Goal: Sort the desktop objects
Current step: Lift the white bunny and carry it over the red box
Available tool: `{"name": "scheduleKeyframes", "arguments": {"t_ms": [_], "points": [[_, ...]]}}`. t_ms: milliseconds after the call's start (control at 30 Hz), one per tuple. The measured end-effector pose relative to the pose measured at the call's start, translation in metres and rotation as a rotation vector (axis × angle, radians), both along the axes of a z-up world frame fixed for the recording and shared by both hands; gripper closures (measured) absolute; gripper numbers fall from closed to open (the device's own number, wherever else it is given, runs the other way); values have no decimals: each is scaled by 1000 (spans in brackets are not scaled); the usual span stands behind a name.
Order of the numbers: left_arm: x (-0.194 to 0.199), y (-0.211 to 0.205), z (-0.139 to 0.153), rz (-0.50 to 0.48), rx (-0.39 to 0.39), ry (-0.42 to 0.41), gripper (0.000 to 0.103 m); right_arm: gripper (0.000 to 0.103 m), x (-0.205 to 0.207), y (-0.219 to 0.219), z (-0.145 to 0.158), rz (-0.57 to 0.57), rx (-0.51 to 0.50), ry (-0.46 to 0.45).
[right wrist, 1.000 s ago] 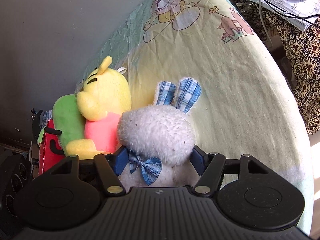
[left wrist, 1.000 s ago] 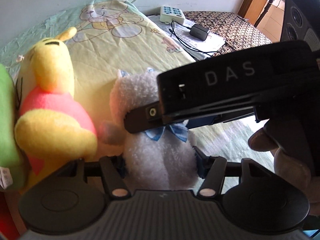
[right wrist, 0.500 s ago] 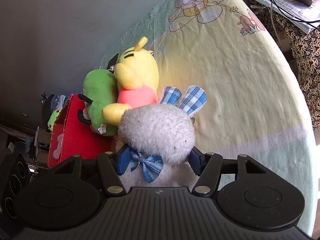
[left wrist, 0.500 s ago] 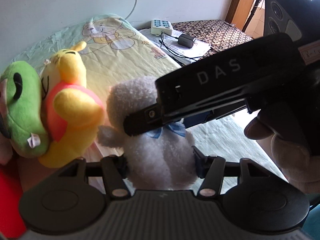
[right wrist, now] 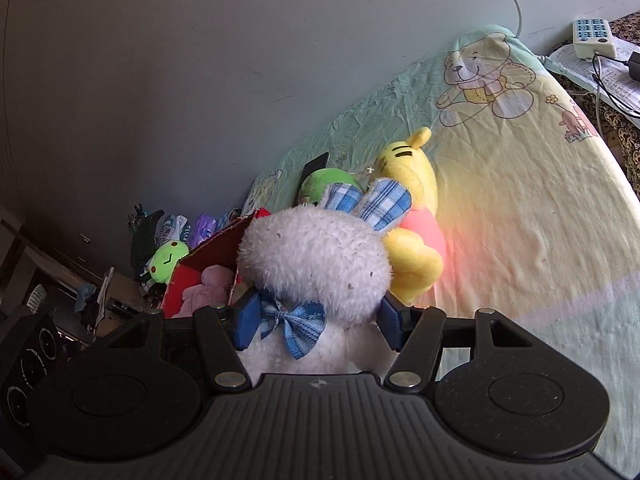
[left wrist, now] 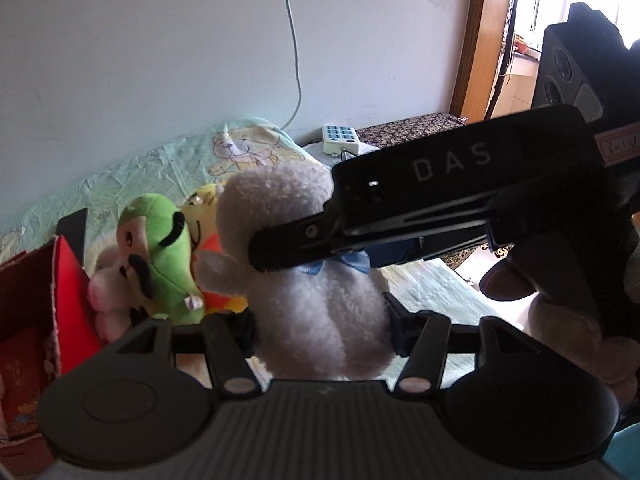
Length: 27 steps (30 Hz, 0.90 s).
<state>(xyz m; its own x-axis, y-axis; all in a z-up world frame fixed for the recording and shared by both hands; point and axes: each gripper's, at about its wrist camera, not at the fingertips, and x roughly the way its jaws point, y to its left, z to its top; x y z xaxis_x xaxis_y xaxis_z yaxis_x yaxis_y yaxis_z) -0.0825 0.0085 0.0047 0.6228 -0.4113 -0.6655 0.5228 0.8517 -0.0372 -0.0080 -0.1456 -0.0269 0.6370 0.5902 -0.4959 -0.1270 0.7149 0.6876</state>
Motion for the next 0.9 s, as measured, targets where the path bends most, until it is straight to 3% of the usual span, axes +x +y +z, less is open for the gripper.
{"name": "scheduleKeyframes", "arguments": {"t_ms": [267, 567, 900], "points": [[-14, 91, 26, 108, -9, -63, 43, 40, 15, 86, 21, 84, 12, -79], [-15, 179, 32, 211, -3, -101, 43, 40, 35, 178, 28, 153, 18, -133], [2, 240, 25, 238, 42, -102, 43, 40, 53, 231, 19, 158, 11, -128]]}}
